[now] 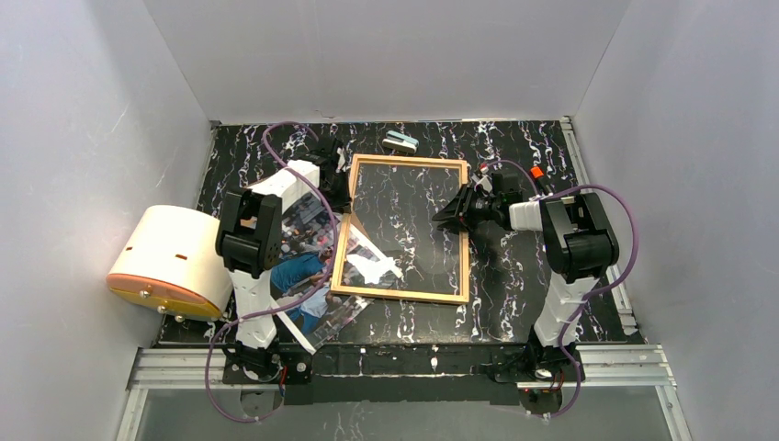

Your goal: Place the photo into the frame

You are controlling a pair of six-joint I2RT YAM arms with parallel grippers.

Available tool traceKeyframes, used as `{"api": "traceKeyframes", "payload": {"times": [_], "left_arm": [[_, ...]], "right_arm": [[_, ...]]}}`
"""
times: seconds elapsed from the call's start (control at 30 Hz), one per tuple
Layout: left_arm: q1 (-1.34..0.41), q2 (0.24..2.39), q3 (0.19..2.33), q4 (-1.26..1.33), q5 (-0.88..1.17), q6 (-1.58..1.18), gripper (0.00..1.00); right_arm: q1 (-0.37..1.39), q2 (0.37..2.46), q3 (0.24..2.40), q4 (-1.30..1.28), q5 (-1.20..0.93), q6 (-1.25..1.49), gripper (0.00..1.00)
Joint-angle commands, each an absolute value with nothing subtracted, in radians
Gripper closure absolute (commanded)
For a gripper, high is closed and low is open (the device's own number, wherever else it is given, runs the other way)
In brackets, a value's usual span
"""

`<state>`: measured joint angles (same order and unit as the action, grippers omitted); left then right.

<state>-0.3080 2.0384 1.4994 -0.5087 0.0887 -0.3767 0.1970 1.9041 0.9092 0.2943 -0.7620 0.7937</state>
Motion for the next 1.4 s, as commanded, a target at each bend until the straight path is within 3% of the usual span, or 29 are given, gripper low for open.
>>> {"api": "traceKeyframes", "payload": {"times": [0.0,0.47,1.03,1.37], "left_arm": [[-0.326,2.062,1.502,-0.616,-0.055,-0.337,0.90],[-0.370,2.120,1.541,-0.715,-0.211,-0.316,0.97],[-0.410,2.181,1.587,-0.787,-0.340,-0.301,0.98],[-0.416,2.217,1.591,-0.826,-0.392,-0.308,0.99]], "right_arm": [[0.203,1.906,0.934,0.333,-0.780,0.801,0.58],[0.204,1.908,0.922,0.338,-0.779,0.804,0.59],[0.204,1.907,0.920,0.339,-0.775,0.805,0.59],[0.203,1.883,0.928,0.321,-0.772,0.808,0.46]]}}
